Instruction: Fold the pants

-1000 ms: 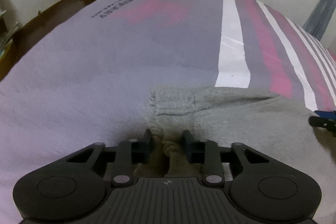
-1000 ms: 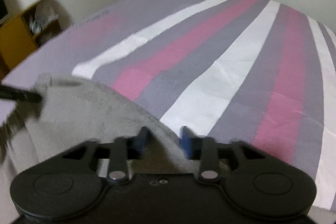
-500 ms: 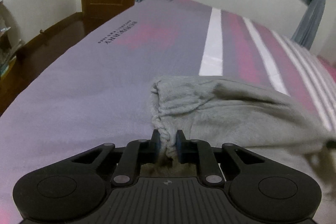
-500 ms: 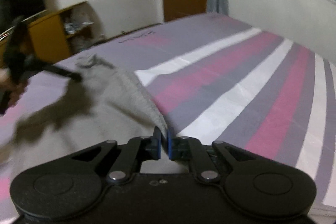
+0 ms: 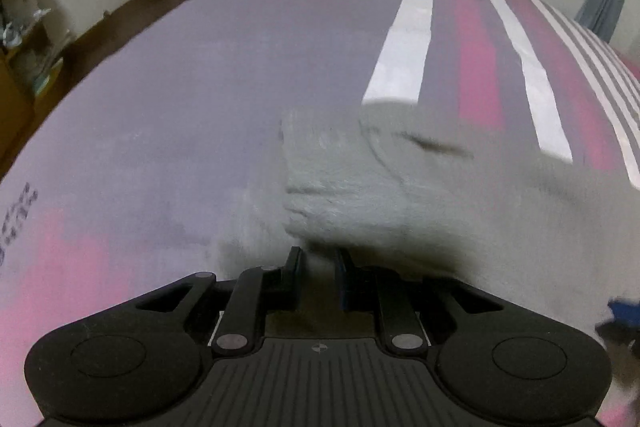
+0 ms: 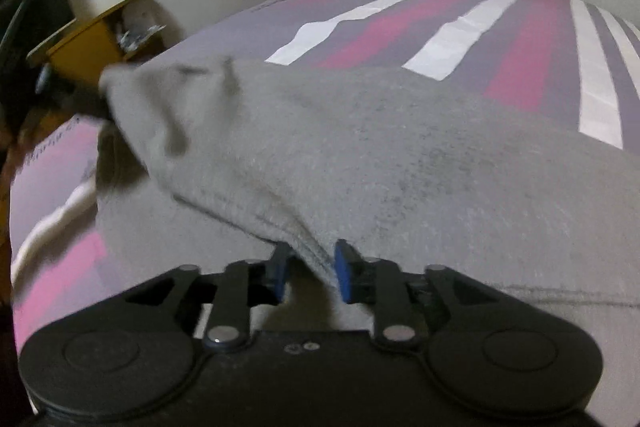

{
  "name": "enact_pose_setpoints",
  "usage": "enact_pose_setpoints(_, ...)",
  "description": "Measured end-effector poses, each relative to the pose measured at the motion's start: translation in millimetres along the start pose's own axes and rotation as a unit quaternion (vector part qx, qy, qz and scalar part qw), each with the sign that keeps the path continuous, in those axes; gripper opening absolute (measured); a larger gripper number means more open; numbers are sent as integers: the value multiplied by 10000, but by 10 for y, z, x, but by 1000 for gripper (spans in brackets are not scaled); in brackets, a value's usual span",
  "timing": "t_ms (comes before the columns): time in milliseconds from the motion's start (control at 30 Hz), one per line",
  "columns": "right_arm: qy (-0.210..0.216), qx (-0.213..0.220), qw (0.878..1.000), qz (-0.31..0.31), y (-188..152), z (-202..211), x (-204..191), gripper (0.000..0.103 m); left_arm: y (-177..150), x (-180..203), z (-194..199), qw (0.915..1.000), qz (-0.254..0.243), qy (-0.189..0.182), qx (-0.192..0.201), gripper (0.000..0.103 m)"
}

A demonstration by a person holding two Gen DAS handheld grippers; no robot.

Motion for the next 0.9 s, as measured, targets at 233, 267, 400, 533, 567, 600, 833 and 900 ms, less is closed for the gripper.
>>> enact_pose_setpoints(233, 2, -55, 9962, -869, -24, 201, 138, 70, -302, -272, 391, 9879, 1457, -519, 110, 76)
enact_pose_setpoints(267, 56, -149, 9942, -1065, -50, 187, 188, 70, -335, -290, 467, 9855, 1556, -620, 282, 78)
enact_pose_setpoints(400, 156, -341, 9867, -1582, -192, 114, 251, 61, -392, -343, 483, 9758, 1919, -985, 361, 78)
enact_pose_setpoints(533, 165, -358, 9815, -1875, -207, 91, 261, 60, -464, -407, 333, 9627, 2377, -1259, 304, 60)
enact_pose_setpoints(567, 156, -350, 9810, -1901, -210, 82, 266, 59, -477, -412, 298, 9596, 2458, -1329, 321, 53)
enact_pose_setpoints(600, 137, -361, 9809, -1905, -180, 79, 224, 59, -524, -395, 266, 9581, 2501, -1353, 335, 51)
enact_pose_setpoints(833, 161, -442, 9789, -1989, -183, 69, 193, 52, -603, -315, 52, 9537, 2642, -1400, 330, 51)
enact_pose_setpoints(900, 260, -490, 9745, -2175, -187, 75, 232, 51, -555, -304, -11, 9535, 2649, -1371, 424, 50)
Point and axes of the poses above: each gripper's, at about its wrist camera, not at the fingertips, and z roughly against the way its jaws point, x to its right, y to its top, the point moved 2 cm from there along -z, roughly the way its jaws point, and after that the axes turned 13 degrees about -y, right-handed, at the moved point
